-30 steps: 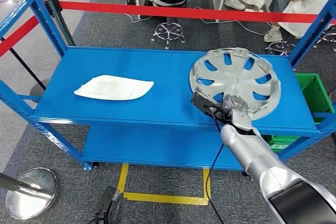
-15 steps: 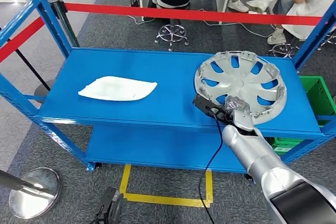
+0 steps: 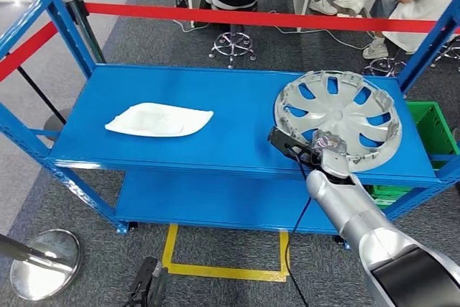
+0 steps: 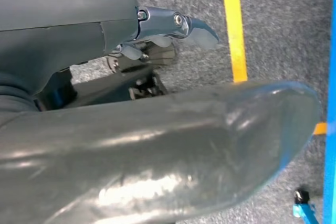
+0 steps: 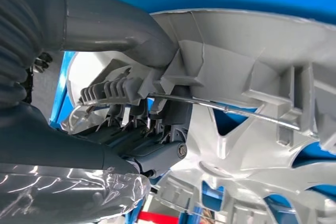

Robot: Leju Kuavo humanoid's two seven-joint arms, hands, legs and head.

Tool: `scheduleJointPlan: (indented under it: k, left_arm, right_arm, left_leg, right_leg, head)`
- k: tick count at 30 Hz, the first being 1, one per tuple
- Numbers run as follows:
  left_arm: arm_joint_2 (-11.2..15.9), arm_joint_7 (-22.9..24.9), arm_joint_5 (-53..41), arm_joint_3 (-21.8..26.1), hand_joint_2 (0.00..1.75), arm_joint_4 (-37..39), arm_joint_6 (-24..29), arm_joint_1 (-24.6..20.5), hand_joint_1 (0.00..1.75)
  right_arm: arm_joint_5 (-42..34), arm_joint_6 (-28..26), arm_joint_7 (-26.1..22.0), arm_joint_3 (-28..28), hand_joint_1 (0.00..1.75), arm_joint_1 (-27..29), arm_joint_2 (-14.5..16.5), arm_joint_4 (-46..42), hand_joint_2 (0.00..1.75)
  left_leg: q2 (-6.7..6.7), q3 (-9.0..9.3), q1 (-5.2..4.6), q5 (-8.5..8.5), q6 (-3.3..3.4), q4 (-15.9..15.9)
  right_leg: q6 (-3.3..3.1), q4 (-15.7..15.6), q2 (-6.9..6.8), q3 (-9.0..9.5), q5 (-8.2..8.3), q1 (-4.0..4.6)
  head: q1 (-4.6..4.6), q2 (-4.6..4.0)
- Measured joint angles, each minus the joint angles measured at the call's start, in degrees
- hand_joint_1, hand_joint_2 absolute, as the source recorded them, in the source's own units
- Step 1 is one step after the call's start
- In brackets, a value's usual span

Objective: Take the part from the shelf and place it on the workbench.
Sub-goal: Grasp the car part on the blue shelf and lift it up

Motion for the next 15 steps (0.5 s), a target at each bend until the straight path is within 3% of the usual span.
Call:
scheduleJointPlan:
  k: [3,4,6,8,9,10,12,13,15]
  left_arm:
    - [-0.1,0.0,0.0,0.1,1.75,0.0,0.1,0.0,0.00]
    - [-0.1,0.0,0.0,0.1,1.75,0.0,0.1,0.0,0.00]
    - [-0.1,0.0,0.0,0.1,1.75,0.0,0.1,-0.1,0.00]
    - [-0.1,0.0,0.0,0.1,1.75,0.0,0.2,0.0,0.00]
    - [-0.1,0.0,0.0,0.1,1.75,0.0,0.3,0.0,0.00]
    - [-0.1,0.0,0.1,0.1,1.75,0.0,0.3,-0.1,0.00]
    - [-0.1,0.1,0.2,0.2,1.75,0.0,0.2,-0.2,0.00]
    - [-0.1,0.3,0.2,0.2,1.75,0.0,0.3,-0.3,0.00]
    - [0.0,0.6,0.2,0.2,1.75,0.0,0.6,-0.5,0.00]
  right_arm:
    - [0.0,0.1,0.0,-0.2,1.75,0.0,0.0,0.0,1.75]
    - [0.0,0.1,0.0,-0.3,1.75,0.0,0.0,0.0,1.75]
    - [0.0,0.1,0.0,-0.5,1.75,0.2,0.0,0.0,1.75]
    - [0.1,0.1,0.0,-0.6,1.75,0.4,0.0,0.1,1.75]
    - [0.1,0.1,0.0,-0.6,1.75,0.4,0.0,0.1,1.75]
    - [0.2,0.1,0.0,-0.6,1.75,0.4,0.0,0.2,1.75]
    - [0.4,0.2,-0.1,-0.6,1.75,0.1,0.0,0.2,1.75]
    - [0.5,0.3,-0.2,-0.6,1.75,-0.1,0.1,0.2,1.75]
    - [0.6,0.1,-1.0,-0.7,1.75,-0.4,0.3,0.1,1.75]
  left_leg:
    - [0.09,-0.07,0.11,0.26,1.30,0.0]
    - [0.13,-0.05,0.20,0.32,1.62,-0.1]
    - [0.16,-0.07,0.17,0.30,1.96,-0.1]
    - [0.13,-0.04,0.14,0.26,2.02,0.0]
    - [0.09,0.02,0.15,0.23,2.00,0.0]
    - [0.04,0.13,0.18,0.17,1.93,0.0]
    - [-0.06,0.30,0.13,-0.02,1.52,0.0]
    - [-0.10,0.28,0.04,-0.05,1.19,0.1]
    - [-0.16,0.14,-0.08,0.11,0.47,-0.1]
  right_leg:
    - [0.77,1.0,-0.04,-0.67,-0.88,-0.20]
    - [0.99,3.3,-0.09,-1.77,-2.23,-0.23]
    - [1.27,11.1,-0.16,-5.37,-5.83,-0.25]
    - [1.33,16.4,-0.16,-8.01,-7.14,-0.26]
    - [1.27,15.9,-0.17,-7.86,-6.23,-0.26]
    - [1.18,13.1,-0.18,-6.59,-4.43,-0.28]
    - [0.93,5.0,-0.20,-2.57,-1.02,-0.25]
    - [0.73,2.1,-0.16,-1.11,-0.19,-0.21]
    - [0.18,0.4,-0.03,-0.29,-0.19,0.02]
  head:
    - [0.22,0.00]
    - [0.33,0.01]
    - [0.57,0.00]
    - [0.61,-0.01]
    - [0.62,-0.01]
    - [0.63,-0.01]
    - [0.64,-0.01]
    - [0.63,-0.01]
    - [0.61,-0.01]
